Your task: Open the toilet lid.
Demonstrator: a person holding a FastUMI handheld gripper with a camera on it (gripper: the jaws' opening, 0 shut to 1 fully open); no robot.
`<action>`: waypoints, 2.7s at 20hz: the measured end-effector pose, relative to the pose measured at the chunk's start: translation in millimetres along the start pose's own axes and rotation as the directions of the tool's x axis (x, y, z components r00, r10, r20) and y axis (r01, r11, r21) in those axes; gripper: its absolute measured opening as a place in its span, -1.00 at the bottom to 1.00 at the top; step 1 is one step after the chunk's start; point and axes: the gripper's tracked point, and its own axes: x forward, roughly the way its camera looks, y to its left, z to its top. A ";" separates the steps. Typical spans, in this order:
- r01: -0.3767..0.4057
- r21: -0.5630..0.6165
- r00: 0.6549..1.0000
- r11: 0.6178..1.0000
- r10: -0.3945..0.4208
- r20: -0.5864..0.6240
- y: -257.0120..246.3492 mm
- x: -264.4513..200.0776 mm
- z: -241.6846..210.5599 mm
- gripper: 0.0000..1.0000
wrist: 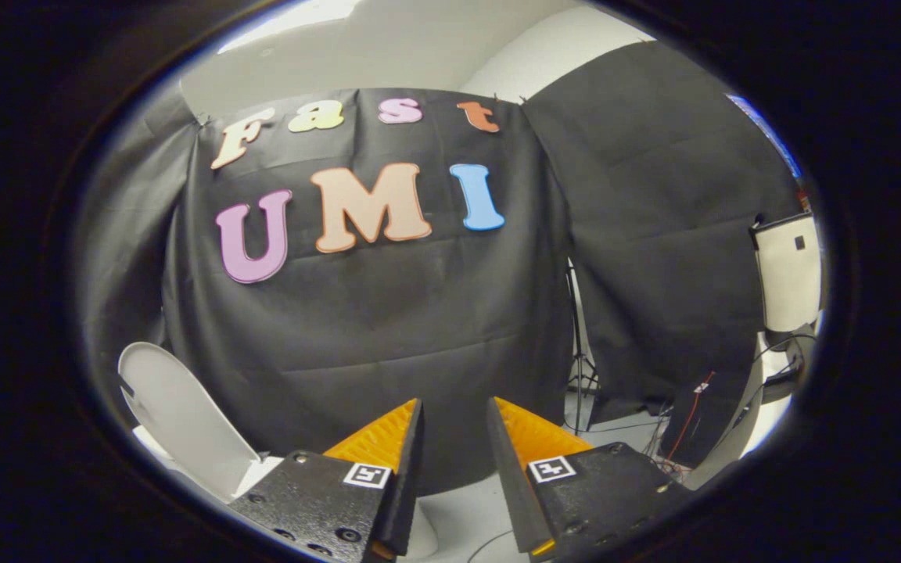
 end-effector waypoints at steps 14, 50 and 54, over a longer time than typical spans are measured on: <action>-0.078 0.006 0.995 0.997 0.078 -0.056 -55.8 80.2 -14.9 0.00; -0.318 -0.115 0.944 0.941 0.302 -0.136 -122.6 60.9 2.1 -0.28; -0.337 -0.094 0.938 0.937 0.325 -0.121 -120.3 58.4 3.0 -0.28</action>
